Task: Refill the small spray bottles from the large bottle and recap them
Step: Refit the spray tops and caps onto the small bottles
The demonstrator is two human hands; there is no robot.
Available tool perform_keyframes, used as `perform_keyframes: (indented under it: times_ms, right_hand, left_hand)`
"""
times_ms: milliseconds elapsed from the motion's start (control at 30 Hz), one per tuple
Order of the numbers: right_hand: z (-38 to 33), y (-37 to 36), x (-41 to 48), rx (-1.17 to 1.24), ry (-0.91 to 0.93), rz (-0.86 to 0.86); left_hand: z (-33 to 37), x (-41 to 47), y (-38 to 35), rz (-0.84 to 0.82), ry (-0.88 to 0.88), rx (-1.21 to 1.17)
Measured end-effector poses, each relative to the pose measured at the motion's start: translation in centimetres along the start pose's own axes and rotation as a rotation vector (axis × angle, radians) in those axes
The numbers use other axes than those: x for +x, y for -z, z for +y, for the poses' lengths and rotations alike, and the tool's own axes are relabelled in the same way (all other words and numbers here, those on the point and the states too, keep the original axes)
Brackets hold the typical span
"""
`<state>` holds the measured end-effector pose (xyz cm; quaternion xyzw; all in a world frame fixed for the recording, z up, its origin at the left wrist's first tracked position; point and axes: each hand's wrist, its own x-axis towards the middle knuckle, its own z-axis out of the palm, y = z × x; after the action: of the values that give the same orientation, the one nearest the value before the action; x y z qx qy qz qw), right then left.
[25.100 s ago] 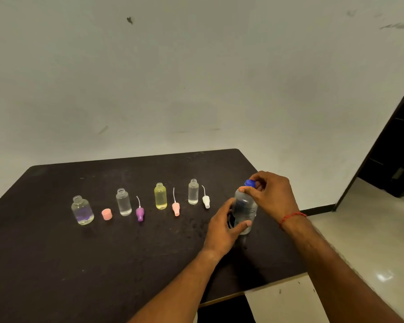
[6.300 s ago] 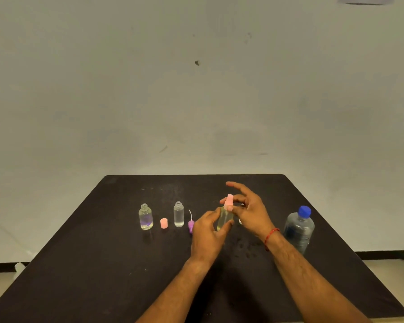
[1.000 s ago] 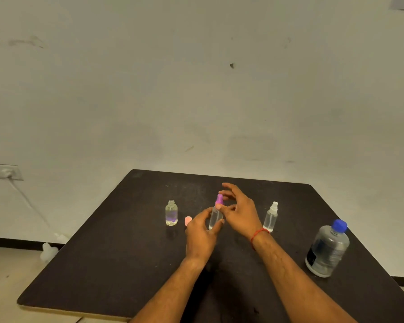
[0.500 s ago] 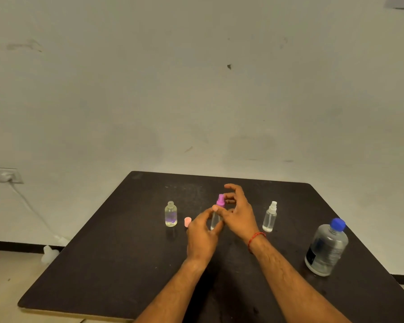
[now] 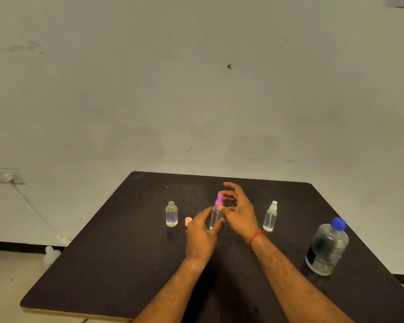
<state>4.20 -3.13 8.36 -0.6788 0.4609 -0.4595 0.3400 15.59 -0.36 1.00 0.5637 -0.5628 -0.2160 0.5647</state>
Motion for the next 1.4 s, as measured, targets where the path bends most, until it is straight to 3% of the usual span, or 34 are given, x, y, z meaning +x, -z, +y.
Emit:
perform_keyframes:
  times_ms: [333, 600, 867, 1100, 1400]
  right_hand:
    - [-0.2, -0.5, -0.5, -0.082, -0.004, 0.055]
    - [0.0, -0.4, -0.3, -0.031, 0.006, -0.048]
    - [-0.3, -0.4, -0.6, -0.076, 0.006, 0.067]
    - [0.2, -0.3, -0.2, -0.03, 0.017, -0.051]
    - [0.1, -0.7, -0.2, -0.06, 0.005, 0.036]
  left_hand:
    - [0.1, -0.4, 0.3, 0.015, -0.034, 0.018]
    - [0.9, -0.2, 0.7, 0.008, -0.021, -0.016]
    - [0.6, -0.5, 0.5, 0.022, -0.014, 0.003]
    - [0.9, -0.4, 0.7, 0.001, -0.01, -0.02]
    - [0.8, -0.7, 0.5, -0.007, -0.008, 0.009]
